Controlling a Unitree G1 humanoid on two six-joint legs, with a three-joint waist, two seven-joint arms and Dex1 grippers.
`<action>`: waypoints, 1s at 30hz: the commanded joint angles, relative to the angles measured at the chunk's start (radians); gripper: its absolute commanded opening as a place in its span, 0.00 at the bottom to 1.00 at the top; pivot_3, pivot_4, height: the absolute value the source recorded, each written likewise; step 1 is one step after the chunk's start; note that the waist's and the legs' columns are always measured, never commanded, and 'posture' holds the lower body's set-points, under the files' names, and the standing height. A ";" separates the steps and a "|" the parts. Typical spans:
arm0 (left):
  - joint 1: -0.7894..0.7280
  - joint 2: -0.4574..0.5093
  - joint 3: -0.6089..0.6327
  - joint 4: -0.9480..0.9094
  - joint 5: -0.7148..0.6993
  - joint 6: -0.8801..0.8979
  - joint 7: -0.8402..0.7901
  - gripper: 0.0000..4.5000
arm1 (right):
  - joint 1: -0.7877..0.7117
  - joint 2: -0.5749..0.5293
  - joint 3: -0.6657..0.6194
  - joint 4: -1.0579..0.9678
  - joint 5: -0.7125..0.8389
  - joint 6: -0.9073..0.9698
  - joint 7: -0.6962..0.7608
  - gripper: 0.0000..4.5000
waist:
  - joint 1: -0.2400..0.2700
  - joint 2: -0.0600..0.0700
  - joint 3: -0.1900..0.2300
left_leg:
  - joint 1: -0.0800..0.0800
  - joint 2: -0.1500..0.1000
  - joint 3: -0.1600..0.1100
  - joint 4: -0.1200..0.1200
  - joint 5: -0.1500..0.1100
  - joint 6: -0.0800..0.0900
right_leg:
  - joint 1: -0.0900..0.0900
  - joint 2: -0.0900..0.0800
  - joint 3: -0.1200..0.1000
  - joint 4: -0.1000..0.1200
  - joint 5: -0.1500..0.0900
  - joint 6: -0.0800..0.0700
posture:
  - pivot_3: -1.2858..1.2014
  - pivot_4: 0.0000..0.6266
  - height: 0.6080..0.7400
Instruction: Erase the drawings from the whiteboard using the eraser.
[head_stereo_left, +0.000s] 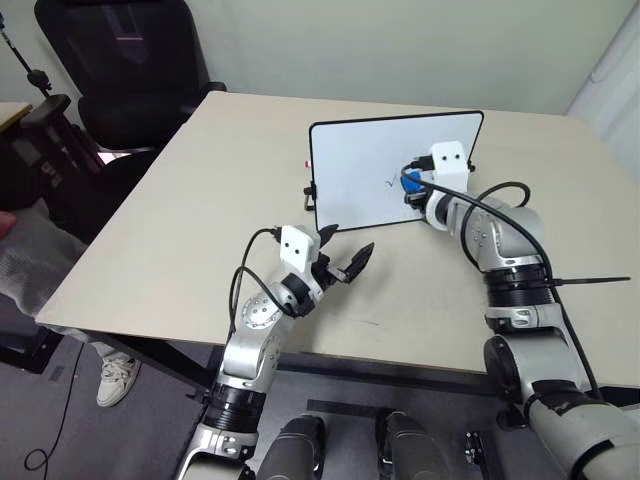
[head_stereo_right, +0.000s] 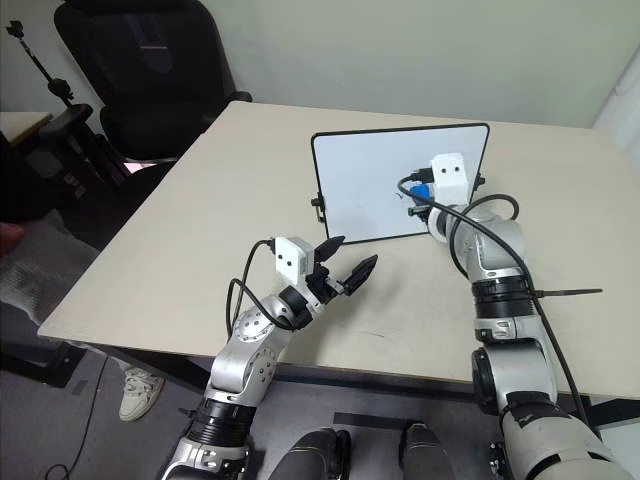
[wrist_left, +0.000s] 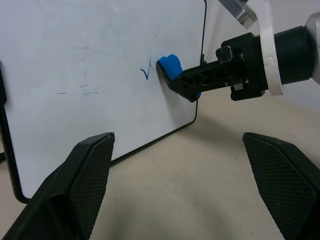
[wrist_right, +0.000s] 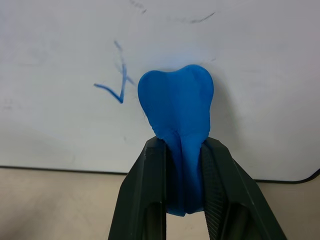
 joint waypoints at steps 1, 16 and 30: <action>-0.006 0.000 0.005 -0.043 -0.009 -0.006 0.003 1.00 | -0.007 0.008 0.037 -0.040 0.013 0.032 0.051 0.18 | 0.000 0.000 0.000 | 0.000 0.000 0.000 0.000 0.000 0.000 | 0.000 0.000 0.000 0.000 0.000 0.000 | 0.52 0.24 1.00; -0.004 -0.004 0.005 -0.042 -0.007 -0.009 0.008 1.00 | -0.087 0.020 -0.019 -0.034 0.001 -0.010 0.030 0.18 | 0.001 0.000 0.000 | -0.004 0.000 0.000 0.000 0.001 -0.001 | -0.004 0.000 -0.001 0.000 0.003 -0.004 | 0.52 0.24 1.00; -0.004 -0.010 0.004 -0.035 -0.005 -0.014 0.010 1.00 | -0.111 0.028 -0.072 0.011 0.010 -0.089 0.022 0.18 | 0.001 0.000 0.000 | -0.005 0.001 0.000 0.000 0.004 -0.002 | -0.005 0.000 -0.001 0.001 0.003 -0.004 | 0.52 0.24 1.00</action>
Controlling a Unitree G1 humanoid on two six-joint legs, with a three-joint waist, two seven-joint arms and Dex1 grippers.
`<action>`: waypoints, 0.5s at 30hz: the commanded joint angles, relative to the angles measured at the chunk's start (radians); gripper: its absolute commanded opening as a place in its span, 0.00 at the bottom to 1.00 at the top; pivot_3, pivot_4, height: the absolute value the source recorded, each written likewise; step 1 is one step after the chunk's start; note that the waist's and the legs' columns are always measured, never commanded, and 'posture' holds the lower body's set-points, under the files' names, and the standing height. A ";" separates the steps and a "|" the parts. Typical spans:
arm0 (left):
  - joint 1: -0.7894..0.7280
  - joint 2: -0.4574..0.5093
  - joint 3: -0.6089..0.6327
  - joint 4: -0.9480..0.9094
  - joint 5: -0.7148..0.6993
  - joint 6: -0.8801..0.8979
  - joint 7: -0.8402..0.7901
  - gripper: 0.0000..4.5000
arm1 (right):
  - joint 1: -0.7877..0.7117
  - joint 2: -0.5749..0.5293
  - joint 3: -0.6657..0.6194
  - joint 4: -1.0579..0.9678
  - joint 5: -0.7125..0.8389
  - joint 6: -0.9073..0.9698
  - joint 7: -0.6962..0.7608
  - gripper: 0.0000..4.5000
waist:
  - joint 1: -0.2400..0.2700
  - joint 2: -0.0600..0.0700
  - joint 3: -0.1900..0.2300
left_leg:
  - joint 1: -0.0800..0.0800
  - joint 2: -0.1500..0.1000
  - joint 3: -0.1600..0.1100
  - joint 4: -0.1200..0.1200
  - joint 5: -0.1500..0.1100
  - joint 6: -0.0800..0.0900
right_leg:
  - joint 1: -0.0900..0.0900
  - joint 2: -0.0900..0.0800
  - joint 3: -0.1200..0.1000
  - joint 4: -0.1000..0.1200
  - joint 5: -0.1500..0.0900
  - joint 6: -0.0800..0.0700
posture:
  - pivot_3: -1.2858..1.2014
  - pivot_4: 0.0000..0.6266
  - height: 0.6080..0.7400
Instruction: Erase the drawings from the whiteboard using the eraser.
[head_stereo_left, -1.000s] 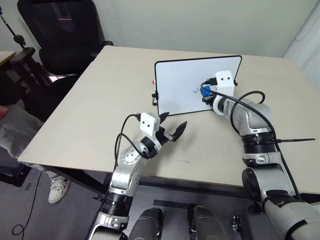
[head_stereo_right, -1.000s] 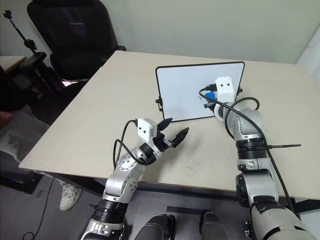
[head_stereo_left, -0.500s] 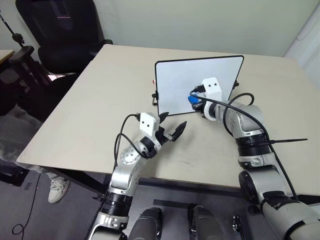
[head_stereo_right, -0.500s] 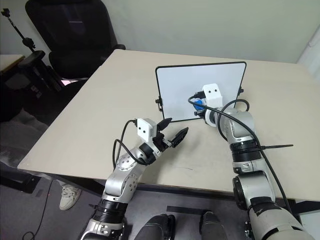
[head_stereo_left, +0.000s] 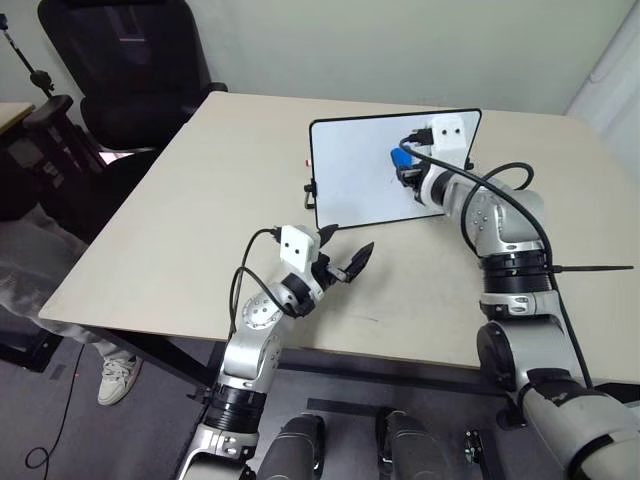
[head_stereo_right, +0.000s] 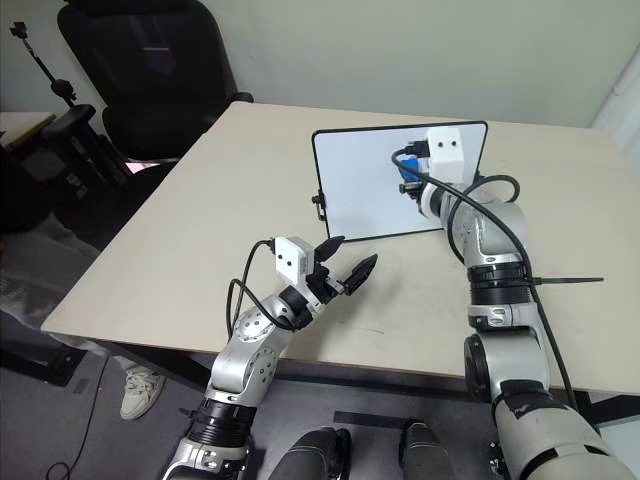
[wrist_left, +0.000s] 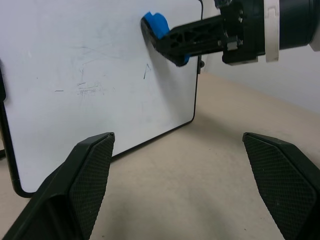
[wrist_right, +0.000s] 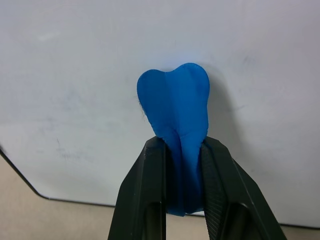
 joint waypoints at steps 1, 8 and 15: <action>-0.004 -0.002 0.004 -0.036 -0.005 -0.013 0.005 1.00 | -0.015 -0.004 0.008 0.004 -0.003 -0.013 0.006 0.18 | 0.000 0.000 0.000 | 0.000 0.000 0.000 0.000 0.000 0.000 | 0.000 0.000 0.000 0.000 0.000 0.000 | 0.52 0.24 1.00; -0.001 -0.001 0.004 -0.044 -0.002 -0.015 0.012 1.00 | 0.040 0.001 0.087 0.053 -0.030 0.053 0.019 0.18 | 0.000 0.000 0.000 | 0.001 0.000 0.000 0.000 0.002 0.000 | 0.001 0.000 0.000 0.000 0.001 0.002 | 0.52 0.24 1.00; 0.002 0.001 0.002 -0.051 -0.004 -0.014 0.017 1.00 | 0.036 -0.002 0.089 0.066 -0.028 0.046 0.023 0.18 | 0.000 0.000 0.000 | 0.001 0.000 0.000 0.000 0.002 0.000 | 0.001 0.000 0.000 0.000 0.002 0.001 | 0.52 0.24 1.00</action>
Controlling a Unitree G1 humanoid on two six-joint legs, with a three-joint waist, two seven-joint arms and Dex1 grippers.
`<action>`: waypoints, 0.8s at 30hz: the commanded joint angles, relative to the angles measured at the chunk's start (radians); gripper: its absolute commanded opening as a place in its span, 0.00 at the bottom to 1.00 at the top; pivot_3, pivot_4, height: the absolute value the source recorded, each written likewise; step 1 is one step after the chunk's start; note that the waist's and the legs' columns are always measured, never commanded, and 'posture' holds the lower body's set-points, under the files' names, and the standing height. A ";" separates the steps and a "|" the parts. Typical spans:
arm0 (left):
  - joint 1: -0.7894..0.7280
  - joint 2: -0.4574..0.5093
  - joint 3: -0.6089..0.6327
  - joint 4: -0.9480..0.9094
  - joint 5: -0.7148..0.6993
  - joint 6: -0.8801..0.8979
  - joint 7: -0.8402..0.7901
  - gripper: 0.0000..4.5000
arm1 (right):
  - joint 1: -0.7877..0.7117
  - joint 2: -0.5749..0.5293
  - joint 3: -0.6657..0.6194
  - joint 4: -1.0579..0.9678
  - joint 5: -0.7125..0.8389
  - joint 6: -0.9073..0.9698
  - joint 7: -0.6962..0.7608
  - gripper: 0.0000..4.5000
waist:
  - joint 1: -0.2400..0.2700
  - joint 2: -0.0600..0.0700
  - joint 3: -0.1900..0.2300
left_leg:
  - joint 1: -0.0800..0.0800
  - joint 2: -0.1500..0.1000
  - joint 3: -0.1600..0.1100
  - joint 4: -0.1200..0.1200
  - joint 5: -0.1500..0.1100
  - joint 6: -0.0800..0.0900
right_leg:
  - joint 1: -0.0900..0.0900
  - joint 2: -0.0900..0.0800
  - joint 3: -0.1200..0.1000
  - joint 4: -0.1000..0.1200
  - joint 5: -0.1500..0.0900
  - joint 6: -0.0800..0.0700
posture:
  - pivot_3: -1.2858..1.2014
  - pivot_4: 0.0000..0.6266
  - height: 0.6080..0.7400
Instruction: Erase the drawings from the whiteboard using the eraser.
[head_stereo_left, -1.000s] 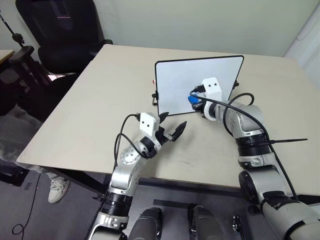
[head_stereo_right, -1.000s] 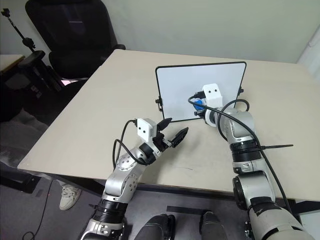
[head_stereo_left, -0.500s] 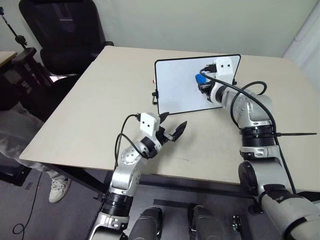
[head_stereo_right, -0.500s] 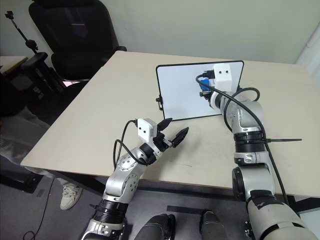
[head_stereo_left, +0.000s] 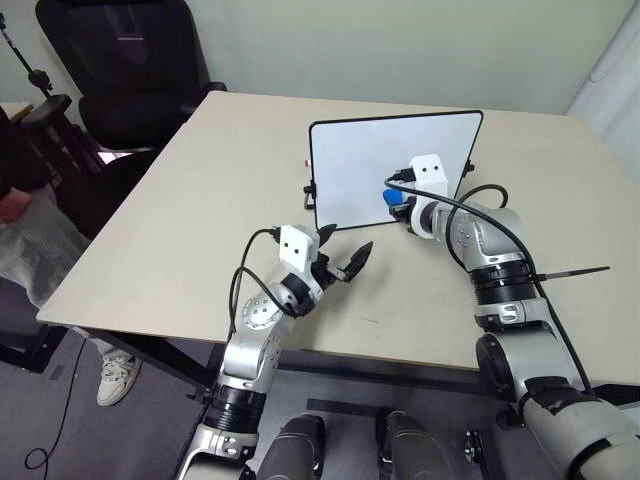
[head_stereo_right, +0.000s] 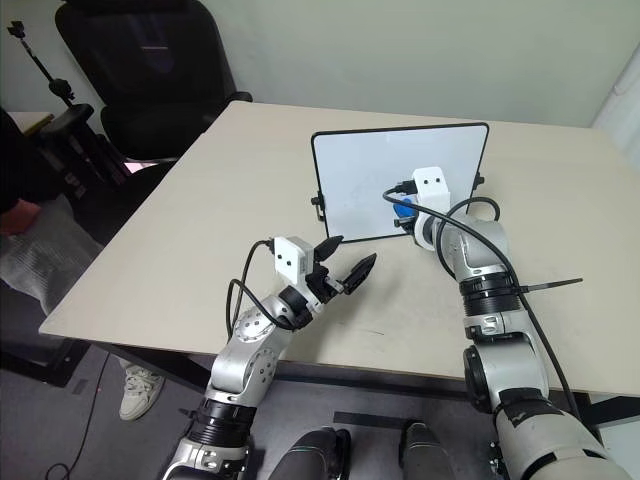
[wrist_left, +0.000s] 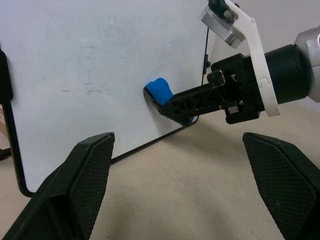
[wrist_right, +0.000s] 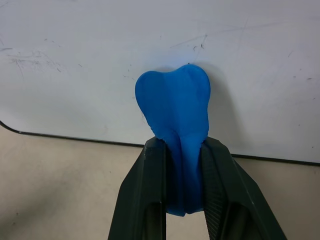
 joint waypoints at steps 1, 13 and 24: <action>0.001 0.000 0.003 -0.050 -0.006 -0.013 0.002 1.00 | -0.028 -0.006 -0.007 -0.019 -0.005 -0.019 0.007 0.18 | 0.000 0.000 0.000 | 0.000 0.000 0.000 0.000 0.000 0.000 | 0.000 0.000 0.000 0.000 0.000 0.000 | 0.52 0.24 1.00; -0.003 0.001 0.004 -0.047 -0.010 -0.010 -0.002 1.00 | -0.094 -0.032 -0.115 -0.112 0.033 -0.058 -0.018 0.18 | 0.000 0.000 0.000 | -0.009 0.000 0.000 0.000 0.004 0.001 | -0.008 0.000 0.000 0.000 0.006 -0.005 | 0.52 0.24 1.00; -0.006 0.001 0.000 -0.044 -0.012 -0.009 -0.012 1.00 | 0.019 -0.077 -0.192 -0.350 0.077 0.080 -0.025 0.18 | 0.009 0.000 0.000 | -0.009 0.000 0.000 0.000 0.006 0.002 | -0.007 0.000 0.000 0.000 0.006 -0.002 | 0.52 0.24 1.00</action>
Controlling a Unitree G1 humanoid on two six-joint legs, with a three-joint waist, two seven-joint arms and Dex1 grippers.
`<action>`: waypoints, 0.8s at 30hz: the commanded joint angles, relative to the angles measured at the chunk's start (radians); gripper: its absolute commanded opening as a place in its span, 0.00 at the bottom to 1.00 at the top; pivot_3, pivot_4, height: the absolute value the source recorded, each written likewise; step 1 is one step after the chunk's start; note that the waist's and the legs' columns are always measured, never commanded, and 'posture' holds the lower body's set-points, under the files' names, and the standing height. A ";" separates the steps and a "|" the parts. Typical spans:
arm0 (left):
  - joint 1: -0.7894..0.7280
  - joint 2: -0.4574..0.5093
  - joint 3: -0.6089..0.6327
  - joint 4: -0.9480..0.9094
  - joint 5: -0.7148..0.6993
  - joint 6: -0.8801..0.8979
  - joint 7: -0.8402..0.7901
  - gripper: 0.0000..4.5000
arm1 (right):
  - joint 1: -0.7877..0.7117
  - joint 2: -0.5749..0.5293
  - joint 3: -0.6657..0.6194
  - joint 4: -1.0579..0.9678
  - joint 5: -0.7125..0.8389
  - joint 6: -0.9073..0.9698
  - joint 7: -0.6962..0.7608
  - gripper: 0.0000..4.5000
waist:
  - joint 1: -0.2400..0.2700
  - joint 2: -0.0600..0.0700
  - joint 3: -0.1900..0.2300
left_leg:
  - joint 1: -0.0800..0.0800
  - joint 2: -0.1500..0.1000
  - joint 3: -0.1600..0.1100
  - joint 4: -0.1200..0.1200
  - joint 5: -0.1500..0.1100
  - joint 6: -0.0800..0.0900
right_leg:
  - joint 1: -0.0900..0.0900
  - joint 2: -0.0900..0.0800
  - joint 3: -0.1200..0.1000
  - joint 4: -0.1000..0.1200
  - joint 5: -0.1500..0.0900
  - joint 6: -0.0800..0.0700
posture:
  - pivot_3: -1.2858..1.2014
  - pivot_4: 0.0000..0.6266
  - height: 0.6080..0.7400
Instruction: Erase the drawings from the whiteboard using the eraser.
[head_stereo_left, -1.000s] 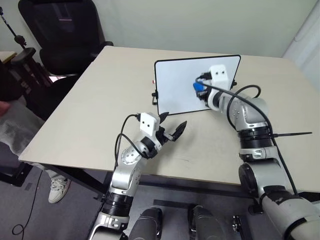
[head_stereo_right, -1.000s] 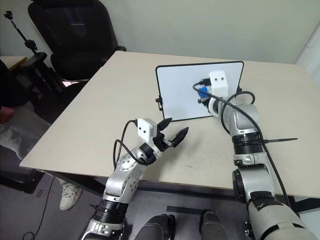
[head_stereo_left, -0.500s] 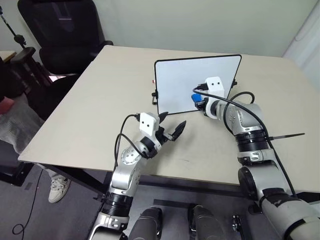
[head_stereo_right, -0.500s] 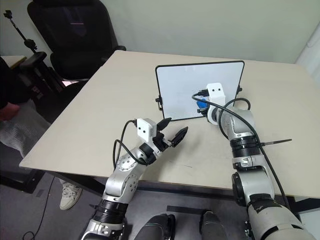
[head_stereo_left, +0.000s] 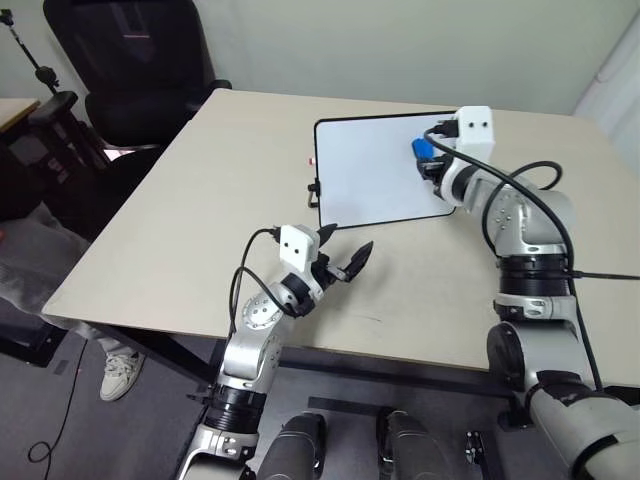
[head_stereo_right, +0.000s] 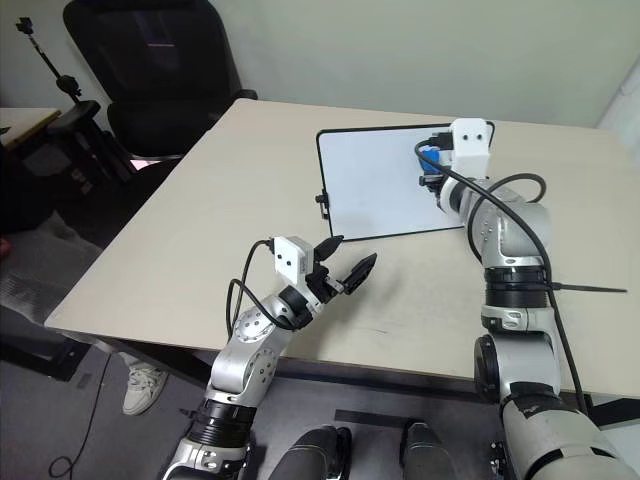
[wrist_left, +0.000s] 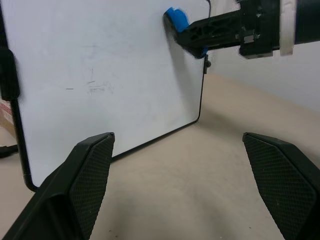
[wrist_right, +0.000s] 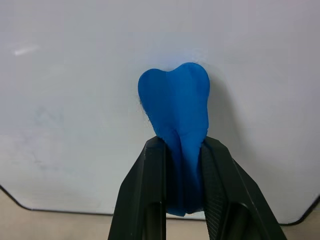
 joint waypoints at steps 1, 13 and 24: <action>-0.005 0.000 0.000 -0.042 -0.010 -0.010 -0.007 1.00 | 0.055 -0.028 -0.036 -0.203 0.058 0.133 0.006 0.18 | 0.004 0.000 0.000 | 0.000 0.000 0.000 0.000 0.000 0.000 | 0.001 0.000 0.000 0.000 0.000 0.000 | 0.52 0.24 1.00; -0.010 -0.005 -0.007 -0.023 -0.002 -0.020 -0.007 1.00 | 0.398 -0.161 -0.133 -0.559 0.129 0.581 0.033 0.18 | 0.015 0.000 0.000 | 0.001 -0.001 0.000 0.001 0.001 0.004 | 0.005 0.000 0.000 -0.001 -0.006 0.010 | 0.52 0.24 1.00; -0.039 -0.025 -0.020 0.027 0.001 -0.034 -0.029 1.00 | 0.518 -0.202 -0.152 -0.575 0.125 0.590 0.046 0.34 | 0.014 0.000 0.000 | 0.003 0.000 0.000 0.001 0.003 0.005 | 0.008 0.000 0.000 -0.001 -0.009 0.019 | 0.52 0.24 1.00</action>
